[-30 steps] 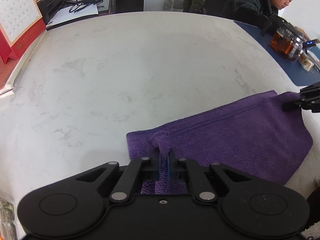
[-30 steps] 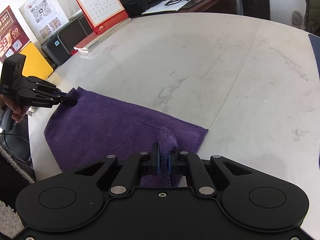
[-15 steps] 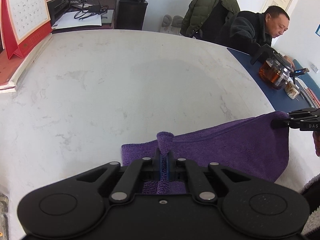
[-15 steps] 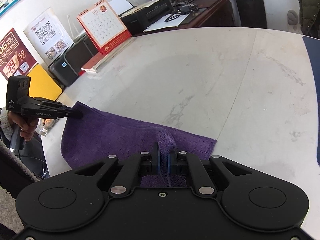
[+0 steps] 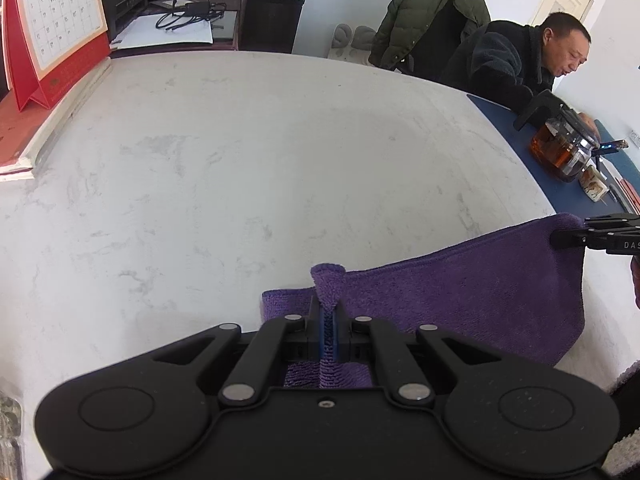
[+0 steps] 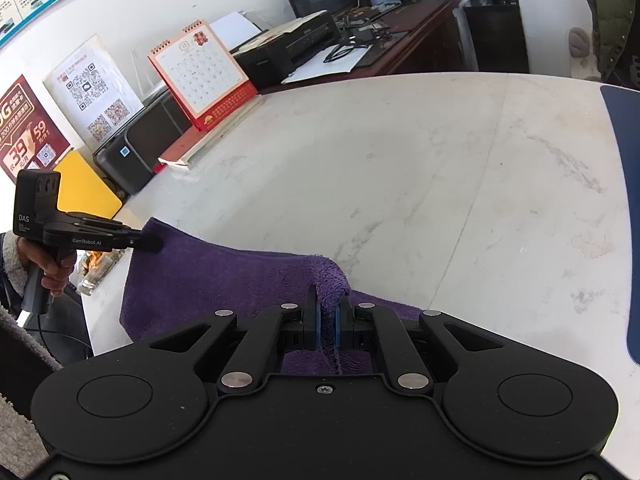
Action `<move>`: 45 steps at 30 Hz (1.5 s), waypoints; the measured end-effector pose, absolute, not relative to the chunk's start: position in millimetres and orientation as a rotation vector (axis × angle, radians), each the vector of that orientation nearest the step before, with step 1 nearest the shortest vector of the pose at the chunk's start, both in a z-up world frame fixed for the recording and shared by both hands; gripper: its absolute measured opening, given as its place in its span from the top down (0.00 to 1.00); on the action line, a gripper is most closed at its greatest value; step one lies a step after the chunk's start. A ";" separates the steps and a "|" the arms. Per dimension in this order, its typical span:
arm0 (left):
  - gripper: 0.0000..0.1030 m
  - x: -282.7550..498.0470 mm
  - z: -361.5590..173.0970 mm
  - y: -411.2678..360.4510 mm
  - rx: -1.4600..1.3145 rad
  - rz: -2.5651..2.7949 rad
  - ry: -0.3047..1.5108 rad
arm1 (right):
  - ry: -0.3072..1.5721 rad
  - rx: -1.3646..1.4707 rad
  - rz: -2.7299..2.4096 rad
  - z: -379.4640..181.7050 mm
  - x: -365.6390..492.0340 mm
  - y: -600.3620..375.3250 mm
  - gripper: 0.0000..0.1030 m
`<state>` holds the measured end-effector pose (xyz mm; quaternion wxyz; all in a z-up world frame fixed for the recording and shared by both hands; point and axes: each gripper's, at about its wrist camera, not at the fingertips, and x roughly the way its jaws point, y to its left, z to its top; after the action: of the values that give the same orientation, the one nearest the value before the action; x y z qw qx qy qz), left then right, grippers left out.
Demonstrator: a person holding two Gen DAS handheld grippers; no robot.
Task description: Fold towel
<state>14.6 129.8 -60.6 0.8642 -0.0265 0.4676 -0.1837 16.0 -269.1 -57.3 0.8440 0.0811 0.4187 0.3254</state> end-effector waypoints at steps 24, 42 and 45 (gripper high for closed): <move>0.90 23.1 -83.9 137.1 -0.060 -0.325 1.018 | 0.949 0.160 0.648 -83.7 26.4 -262.0 0.94; 0.88 -5.7 -46.4 171.9 -0.150 -0.088 0.847 | 0.834 0.189 0.476 -66.5 7.0 -291.7 0.66; 0.83 -18.3 -29.3 161.0 -0.118 -0.155 0.827 | 0.796 0.178 0.474 -58.1 -0.4 -291.8 0.66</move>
<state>-18.3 161.0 -29.3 0.9112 -0.0572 0.4010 -0.0753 -0.4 -291.8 -58.1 0.8908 0.0856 0.3833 0.2285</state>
